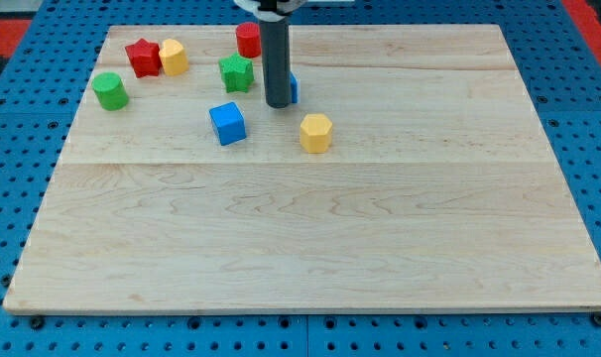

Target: Keep blue triangle and yellow hexagon in a diagonal line with red circle

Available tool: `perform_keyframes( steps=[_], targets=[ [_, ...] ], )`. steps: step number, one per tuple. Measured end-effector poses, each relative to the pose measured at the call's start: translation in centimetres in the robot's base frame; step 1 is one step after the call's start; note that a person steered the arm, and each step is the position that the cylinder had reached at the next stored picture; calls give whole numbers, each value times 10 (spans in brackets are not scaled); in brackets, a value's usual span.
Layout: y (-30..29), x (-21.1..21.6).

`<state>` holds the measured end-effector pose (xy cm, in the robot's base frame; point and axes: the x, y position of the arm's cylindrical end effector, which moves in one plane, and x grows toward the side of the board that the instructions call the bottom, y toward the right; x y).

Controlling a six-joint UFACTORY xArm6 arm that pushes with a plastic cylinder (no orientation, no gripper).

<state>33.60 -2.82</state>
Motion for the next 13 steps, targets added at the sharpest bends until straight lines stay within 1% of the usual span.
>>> perform_keyframes(
  steps=[1,2,3,4,5,6,7,8,10,11,12,13],
  targets=[
    [4,-19],
    [4,-54],
    [13,-76],
    [86,-10],
    [115,87],
    [75,151],
    [37,120],
    [38,80],
    [38,14],
    [38,-7],
    [93,7],
    [167,-25]
  ],
)
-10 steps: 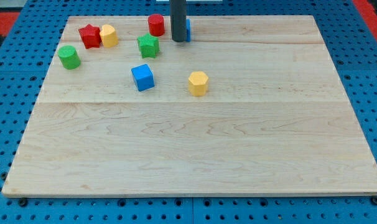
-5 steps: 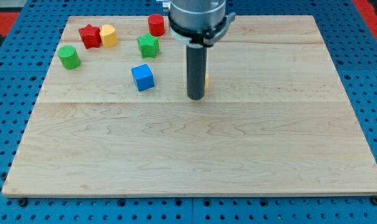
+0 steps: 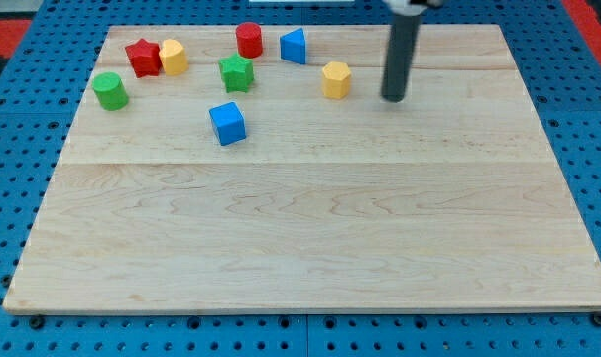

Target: Keep blue triangle and yellow hexagon in a diagonal line with red circle

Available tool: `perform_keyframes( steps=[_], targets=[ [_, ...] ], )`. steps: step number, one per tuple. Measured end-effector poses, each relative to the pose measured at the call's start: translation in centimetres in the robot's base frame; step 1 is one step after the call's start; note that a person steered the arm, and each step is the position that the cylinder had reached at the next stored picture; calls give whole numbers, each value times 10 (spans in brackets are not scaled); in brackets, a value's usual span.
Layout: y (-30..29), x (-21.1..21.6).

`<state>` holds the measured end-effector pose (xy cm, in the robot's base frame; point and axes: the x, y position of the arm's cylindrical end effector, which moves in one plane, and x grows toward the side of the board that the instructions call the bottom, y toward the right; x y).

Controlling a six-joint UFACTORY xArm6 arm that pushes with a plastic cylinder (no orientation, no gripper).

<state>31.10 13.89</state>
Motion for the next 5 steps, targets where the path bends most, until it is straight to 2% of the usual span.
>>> perform_keyframes(
  steps=[1,2,3,4,5],
  targets=[
    [13,-76],
    [-36,-117],
    [-108,-96],
    [-138,-66],
    [-92,-59]
  ],
)
